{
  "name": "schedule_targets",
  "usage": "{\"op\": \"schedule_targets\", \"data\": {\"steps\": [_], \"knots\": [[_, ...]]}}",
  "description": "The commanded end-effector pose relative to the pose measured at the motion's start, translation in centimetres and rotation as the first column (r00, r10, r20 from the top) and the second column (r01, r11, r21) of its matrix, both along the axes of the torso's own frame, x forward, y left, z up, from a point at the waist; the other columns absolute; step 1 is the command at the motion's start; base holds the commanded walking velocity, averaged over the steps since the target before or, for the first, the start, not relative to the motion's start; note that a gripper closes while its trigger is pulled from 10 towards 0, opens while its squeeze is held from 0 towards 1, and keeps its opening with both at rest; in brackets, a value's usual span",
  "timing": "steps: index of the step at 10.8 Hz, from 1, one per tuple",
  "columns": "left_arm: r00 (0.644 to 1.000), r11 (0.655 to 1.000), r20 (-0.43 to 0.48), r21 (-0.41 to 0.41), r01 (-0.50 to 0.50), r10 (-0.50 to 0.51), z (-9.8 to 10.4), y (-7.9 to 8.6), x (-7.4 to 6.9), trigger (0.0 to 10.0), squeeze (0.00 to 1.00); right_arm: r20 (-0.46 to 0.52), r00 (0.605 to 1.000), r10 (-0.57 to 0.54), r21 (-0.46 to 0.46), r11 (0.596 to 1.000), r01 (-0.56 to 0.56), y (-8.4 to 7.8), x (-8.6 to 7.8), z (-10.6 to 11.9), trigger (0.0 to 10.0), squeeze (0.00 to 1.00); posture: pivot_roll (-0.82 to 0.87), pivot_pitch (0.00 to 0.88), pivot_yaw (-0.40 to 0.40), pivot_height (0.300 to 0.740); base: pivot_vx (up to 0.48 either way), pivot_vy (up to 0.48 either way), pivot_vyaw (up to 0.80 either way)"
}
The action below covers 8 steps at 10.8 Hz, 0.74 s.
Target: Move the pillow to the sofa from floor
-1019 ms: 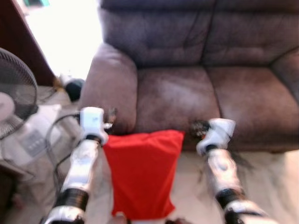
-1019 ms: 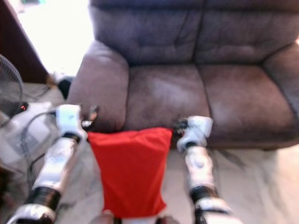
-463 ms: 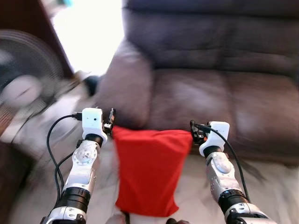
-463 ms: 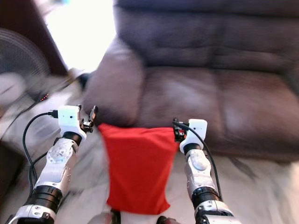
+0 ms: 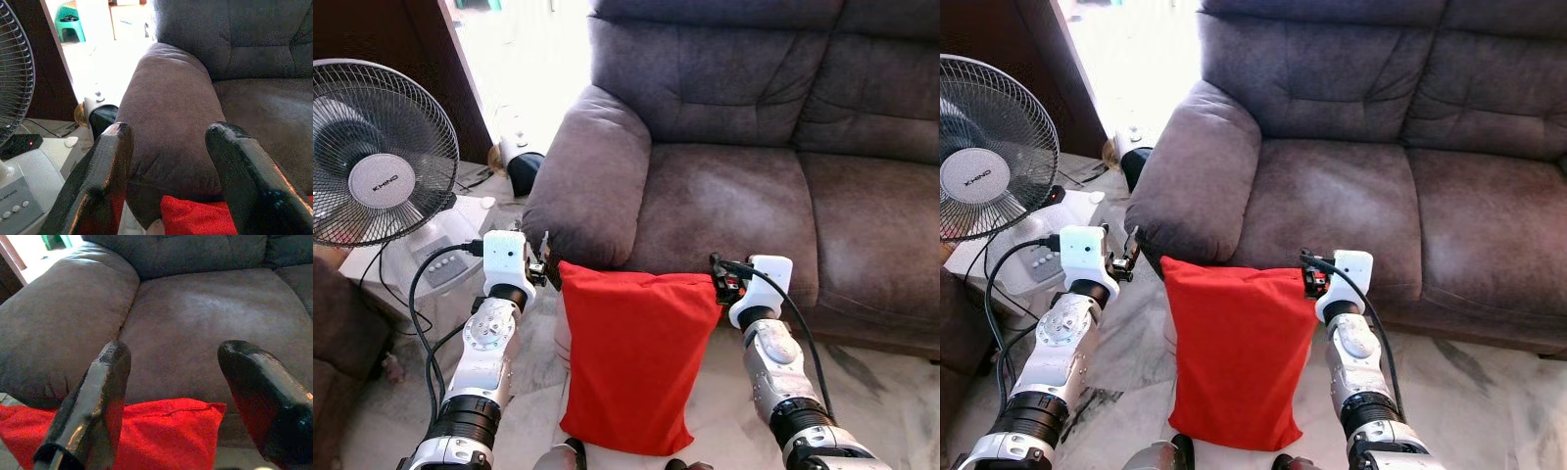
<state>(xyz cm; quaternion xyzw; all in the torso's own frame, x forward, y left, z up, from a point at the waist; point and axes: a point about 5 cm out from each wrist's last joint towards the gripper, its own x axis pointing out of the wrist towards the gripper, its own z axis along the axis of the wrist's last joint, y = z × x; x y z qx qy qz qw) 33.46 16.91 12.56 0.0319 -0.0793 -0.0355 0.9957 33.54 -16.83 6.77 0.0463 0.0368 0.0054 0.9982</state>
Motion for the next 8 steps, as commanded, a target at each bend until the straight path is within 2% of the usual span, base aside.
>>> {"op": "schedule_targets", "data": {"steps": [1, 8], "knots": [[1.000, 1.000, -0.010, -0.003, 0.002, -0.002, -0.27, 0.05, -0.07, 10.0, 0.00, -0.009, 1.000, -0.017, 0.007, 1.000, 0.017, -0.24, -0.30, -0.38, 10.0, 0.00, 0.13, 0.183, 0.002, 0.740, 0.000, 0.000, 0.00], [1.000, 1.000, -0.022, -0.006, 0.010, -0.010, -0.51, -0.03, -0.08, 10.0, 0.00, -0.010, 1.000, -0.025, -0.002, 1.000, 0.025, -0.10, -0.14, -0.25, 10.0, 0.00, 0.13, 0.168, 0.006, 0.740, 0.000, 0.000, 0.00]]}}
